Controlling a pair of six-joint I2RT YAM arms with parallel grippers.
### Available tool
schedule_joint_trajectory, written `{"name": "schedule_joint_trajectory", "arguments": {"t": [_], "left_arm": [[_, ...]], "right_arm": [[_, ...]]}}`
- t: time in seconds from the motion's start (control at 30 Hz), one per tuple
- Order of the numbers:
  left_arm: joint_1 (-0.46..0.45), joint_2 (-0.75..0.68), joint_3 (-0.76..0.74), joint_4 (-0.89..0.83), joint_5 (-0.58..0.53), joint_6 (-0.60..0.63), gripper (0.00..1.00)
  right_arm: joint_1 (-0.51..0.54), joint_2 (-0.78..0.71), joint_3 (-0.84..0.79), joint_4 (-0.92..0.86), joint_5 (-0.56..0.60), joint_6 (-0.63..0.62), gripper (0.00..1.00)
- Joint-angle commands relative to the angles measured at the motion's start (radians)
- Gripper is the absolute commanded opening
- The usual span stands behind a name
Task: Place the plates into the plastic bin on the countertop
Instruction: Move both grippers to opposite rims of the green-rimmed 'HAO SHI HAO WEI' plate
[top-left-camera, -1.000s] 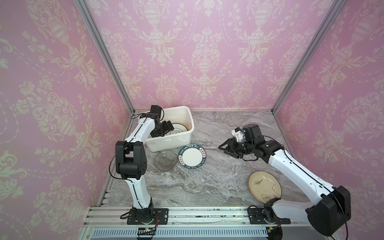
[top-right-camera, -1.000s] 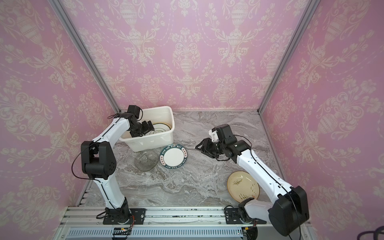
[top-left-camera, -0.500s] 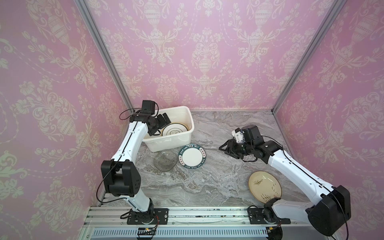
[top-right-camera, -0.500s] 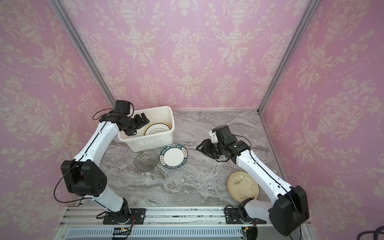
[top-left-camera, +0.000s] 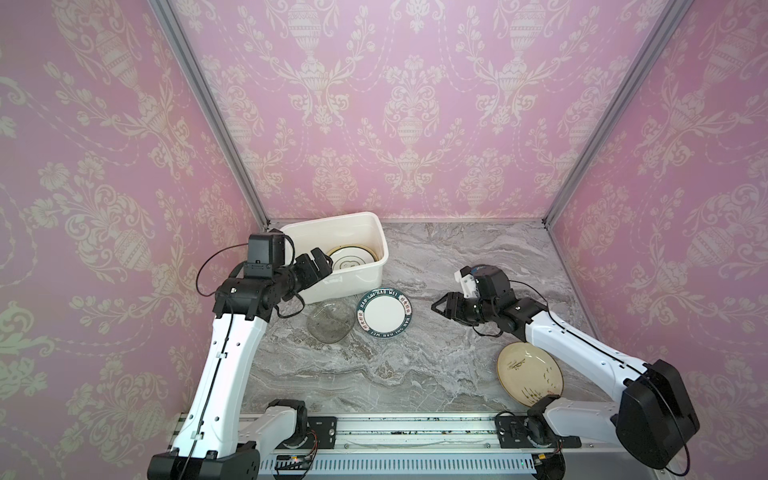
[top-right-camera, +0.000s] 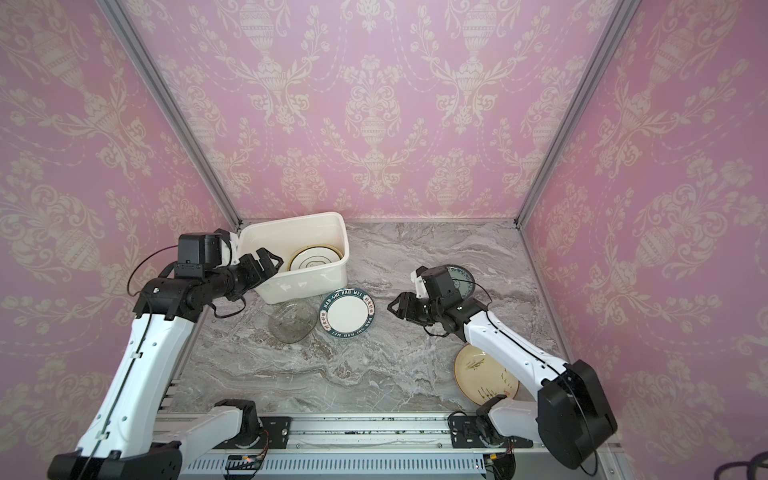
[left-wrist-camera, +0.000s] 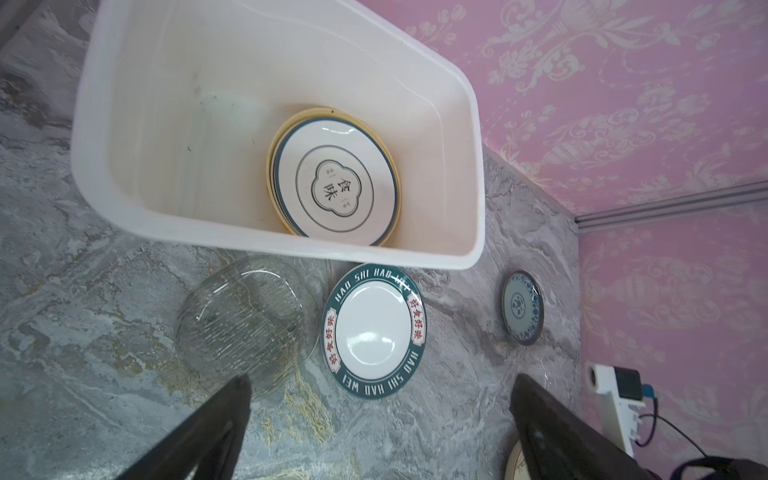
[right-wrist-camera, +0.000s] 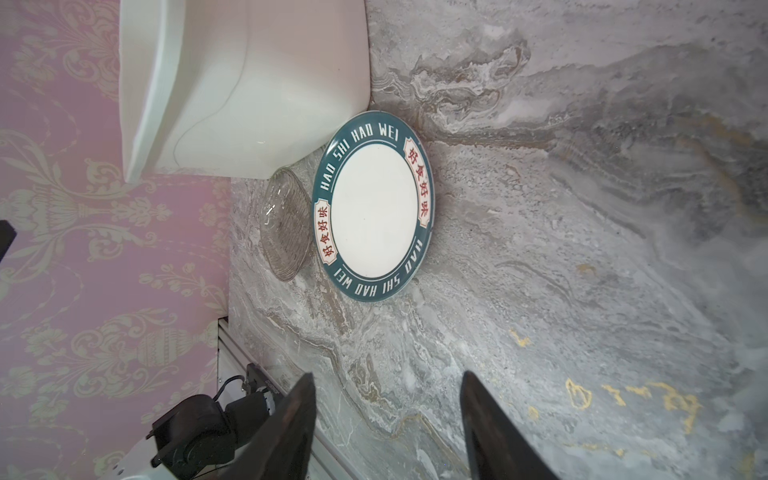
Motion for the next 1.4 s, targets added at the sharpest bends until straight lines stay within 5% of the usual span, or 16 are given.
{"name": "schedule_joint_trajectory", "arguments": {"t": [0.0, 0.17, 0.57, 1.37], "left_arm": [[-0.01, 0.0, -0.074, -0.108, 0.168, 0.027, 0.99], [-0.035, 0.01, -0.148, -0.069, 0.268, 0.008, 0.99], [-0.082, 0.079, -0.212, 0.01, 0.278, -0.006, 0.99], [-0.106, 0.191, -0.182, 0.082, 0.262, 0.002, 0.99]], "right_arm": [[0.022, 0.063, -0.07, 0.23, 0.029, 0.019, 0.57], [0.062, 0.243, -0.082, 0.389, 0.019, 0.067, 0.55], [0.096, 0.527, -0.048, 0.629, 0.008, 0.189, 0.48], [0.097, 0.603, 0.051, 0.359, 0.046, 0.134, 0.12]]}}
